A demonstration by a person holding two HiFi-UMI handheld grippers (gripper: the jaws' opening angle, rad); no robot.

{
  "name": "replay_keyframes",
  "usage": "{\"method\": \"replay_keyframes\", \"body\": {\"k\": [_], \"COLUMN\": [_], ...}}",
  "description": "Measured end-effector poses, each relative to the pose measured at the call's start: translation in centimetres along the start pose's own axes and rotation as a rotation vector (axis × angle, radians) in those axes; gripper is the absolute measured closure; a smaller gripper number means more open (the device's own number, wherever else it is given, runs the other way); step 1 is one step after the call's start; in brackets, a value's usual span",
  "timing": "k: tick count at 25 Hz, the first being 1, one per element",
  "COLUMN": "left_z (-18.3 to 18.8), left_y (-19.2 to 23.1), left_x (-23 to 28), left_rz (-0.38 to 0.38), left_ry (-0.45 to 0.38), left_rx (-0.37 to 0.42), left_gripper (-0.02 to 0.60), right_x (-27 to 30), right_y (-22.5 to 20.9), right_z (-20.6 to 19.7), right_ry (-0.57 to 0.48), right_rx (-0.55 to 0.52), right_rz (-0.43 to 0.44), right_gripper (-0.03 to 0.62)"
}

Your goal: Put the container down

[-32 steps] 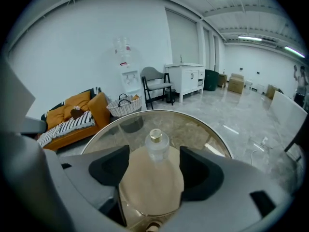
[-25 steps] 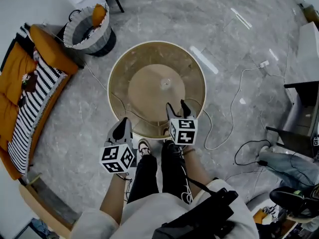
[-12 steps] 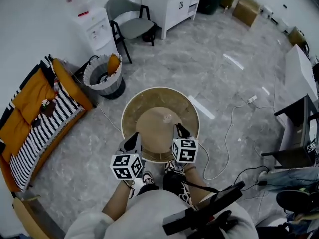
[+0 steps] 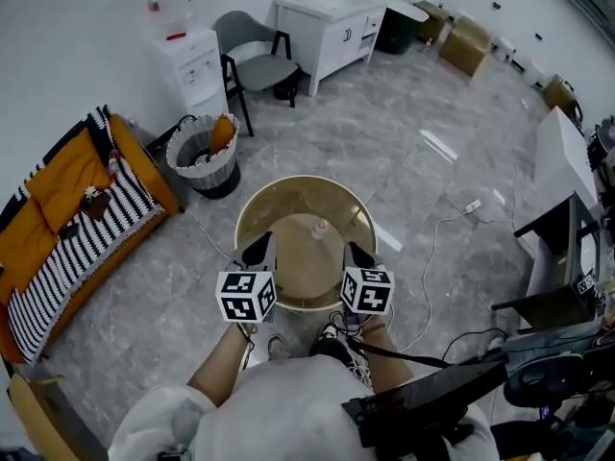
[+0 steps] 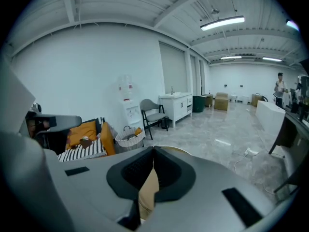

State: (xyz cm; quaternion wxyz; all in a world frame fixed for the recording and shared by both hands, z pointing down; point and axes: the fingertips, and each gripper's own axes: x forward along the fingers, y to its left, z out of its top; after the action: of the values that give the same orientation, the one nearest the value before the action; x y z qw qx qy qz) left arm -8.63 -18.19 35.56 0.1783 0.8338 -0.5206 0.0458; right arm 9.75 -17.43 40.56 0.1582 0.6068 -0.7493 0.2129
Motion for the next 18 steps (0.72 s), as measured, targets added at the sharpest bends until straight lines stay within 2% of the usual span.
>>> {"method": "replay_keyframes", "body": {"k": [7, 11, 18], "left_z": [1.3, 1.0, 0.0], "left_y": [-1.4, -2.7, -6.1], "left_x": [-1.2, -1.2, -0.7], "left_rz": [0.055, 0.117, 0.137], "left_ry": [-0.021, -0.024, -0.016], "left_rx": [0.023, -0.003, 0.033], "left_gripper": [0.574, 0.574, 0.574], "right_x": [-2.0, -2.3, -3.3], "right_y": [-0.7, -1.7, -3.8], "right_z": [3.5, 3.8, 3.2], "right_ry": [-0.062, -0.044, -0.035], "right_rx": [-0.022, -0.041, -0.059], "right_rz": [0.030, 0.072, 0.120], "right_gripper": [0.568, 0.569, 0.569]}}
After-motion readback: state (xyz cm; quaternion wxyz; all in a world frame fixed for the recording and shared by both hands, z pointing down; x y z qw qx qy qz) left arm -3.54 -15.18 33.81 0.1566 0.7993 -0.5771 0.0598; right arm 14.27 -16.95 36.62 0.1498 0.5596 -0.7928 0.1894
